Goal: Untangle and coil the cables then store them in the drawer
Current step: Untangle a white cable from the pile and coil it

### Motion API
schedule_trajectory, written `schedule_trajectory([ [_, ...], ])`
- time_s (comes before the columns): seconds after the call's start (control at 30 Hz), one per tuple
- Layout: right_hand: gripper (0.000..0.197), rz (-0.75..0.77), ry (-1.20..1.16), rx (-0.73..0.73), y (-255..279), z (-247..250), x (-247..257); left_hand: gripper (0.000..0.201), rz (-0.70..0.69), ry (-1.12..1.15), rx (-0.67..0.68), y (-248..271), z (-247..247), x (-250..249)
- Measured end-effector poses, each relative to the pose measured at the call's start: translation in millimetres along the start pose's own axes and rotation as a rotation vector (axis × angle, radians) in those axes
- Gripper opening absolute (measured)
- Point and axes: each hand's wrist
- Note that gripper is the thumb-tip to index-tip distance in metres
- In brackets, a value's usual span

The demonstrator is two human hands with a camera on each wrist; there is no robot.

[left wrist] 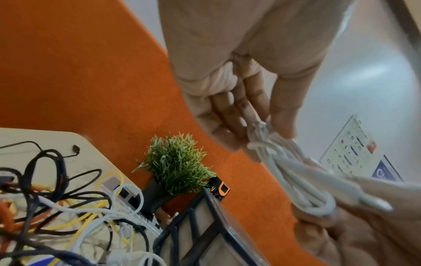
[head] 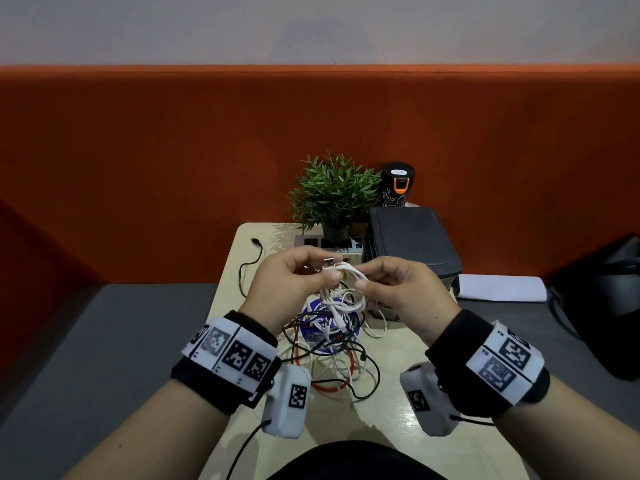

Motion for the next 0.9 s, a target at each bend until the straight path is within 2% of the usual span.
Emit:
schedule_trajectory([
  [0.2, 0.013, -0.101, 0.091, -0.029, 2.6, 11.1, -22.5, 0.033, 0.104, -0.007, 0.186, -2.3, 0.1, 26.8],
  [0.27, 0.013, -0.156, 0.151, -0.056, 2.4, 20.4, -41.4, 0.032, 0.155, -0.105, 0.222, -3.1, 0.8, 42.8],
  [0.37, 0.011, -0.280, 0.218, -0.120, 5.1, 36.9, -72.0, 0.026, 0.264, -0.236, 0.204, -2.3, 2.0, 67.1],
  [0.5, 0.008, -0.465, 0.188, -0.233, 10.4, 52.0, -107.4, 0.015, 0.429, -0.399, 0.261, -1.4, -2.9, 98.7],
  [0.6, 0.007, -0.569, 0.139, -0.282, 12.7, 57.6, -124.9, 0.025, 0.503, -0.483, 0.335, -3.4, -11.8, 111.3],
  [0.77, 0.005, -0.691, 0.055, -0.355, 10.6, 66.9, -150.2, 0.053, 0.503, -0.734, 0.432, -11.8, -24.0, 128.0],
  [0.83, 0.002, -0.731, 0.025, -0.384, 9.8, 68.4, -158.0, 0.055, 0.508, -0.800, 0.443, -12.4, -25.6, 133.2],
  [0.9, 0.005, -0.753, -0.024, -0.403, 10.5, 68.7, -163.6, 0.044, 0.505, -0.823, 0.404, -13.2, -24.9, 137.4],
])
Point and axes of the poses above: each hand's wrist, its own y-axis away from the middle knuckle, its own z-axis out of the back of the hand, x = y × z, and after that the axes turned 9 degrees about x, right-handed
